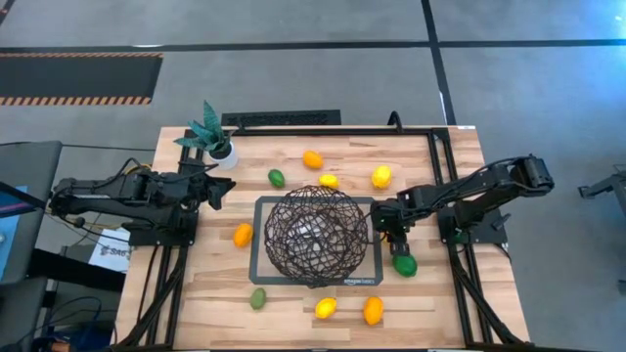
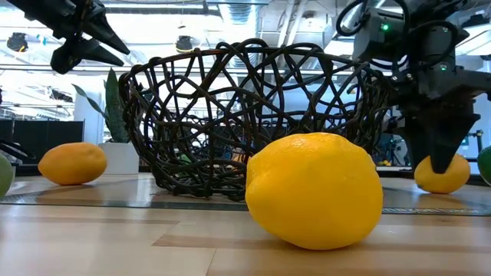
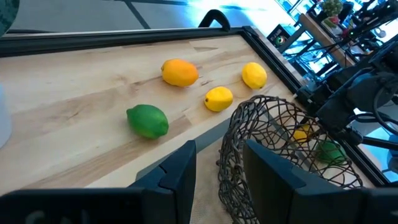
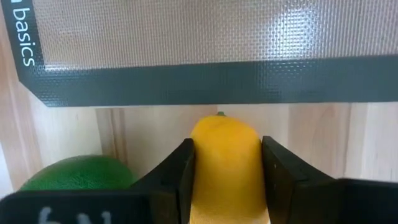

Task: Build produce basket
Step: Put the lemon into the basket

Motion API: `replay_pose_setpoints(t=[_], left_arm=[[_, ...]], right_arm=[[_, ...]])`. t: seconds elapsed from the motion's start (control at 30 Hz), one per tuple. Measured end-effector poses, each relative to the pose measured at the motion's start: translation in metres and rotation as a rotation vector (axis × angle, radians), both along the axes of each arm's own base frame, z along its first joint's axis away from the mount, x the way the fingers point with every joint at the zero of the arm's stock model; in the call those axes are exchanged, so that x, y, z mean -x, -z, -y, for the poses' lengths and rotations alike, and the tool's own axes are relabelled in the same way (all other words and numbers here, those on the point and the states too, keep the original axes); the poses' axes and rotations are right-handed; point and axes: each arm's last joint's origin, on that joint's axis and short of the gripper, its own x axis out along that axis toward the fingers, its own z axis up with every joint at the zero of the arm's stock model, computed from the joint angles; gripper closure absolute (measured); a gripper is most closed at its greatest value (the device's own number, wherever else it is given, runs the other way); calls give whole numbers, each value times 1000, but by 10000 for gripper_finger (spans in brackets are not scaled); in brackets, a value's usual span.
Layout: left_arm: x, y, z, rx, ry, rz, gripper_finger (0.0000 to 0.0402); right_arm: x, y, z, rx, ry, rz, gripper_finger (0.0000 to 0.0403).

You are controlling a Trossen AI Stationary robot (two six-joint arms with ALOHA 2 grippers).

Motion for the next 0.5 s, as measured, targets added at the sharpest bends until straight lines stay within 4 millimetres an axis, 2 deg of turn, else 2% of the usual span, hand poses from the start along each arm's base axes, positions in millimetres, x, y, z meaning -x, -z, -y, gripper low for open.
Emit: replay_pose_setpoints(t=[0.17, 0.27, 0.37, 0.5], left_arm=[[0, 0, 0, 0, 0, 0, 284], [0, 0, 0, 0, 0, 0, 284], [0, 0, 0, 0, 1, 0, 284], [0, 0, 0, -7, 9, -5, 285]], right_arm=[[-3, -3, 1, 20, 31, 5, 259], [-6, -14, 4, 74, 60, 7, 261], [-11, -39, 9, 108, 103, 29, 263], [-16, -84, 14, 153, 160, 128, 263]])
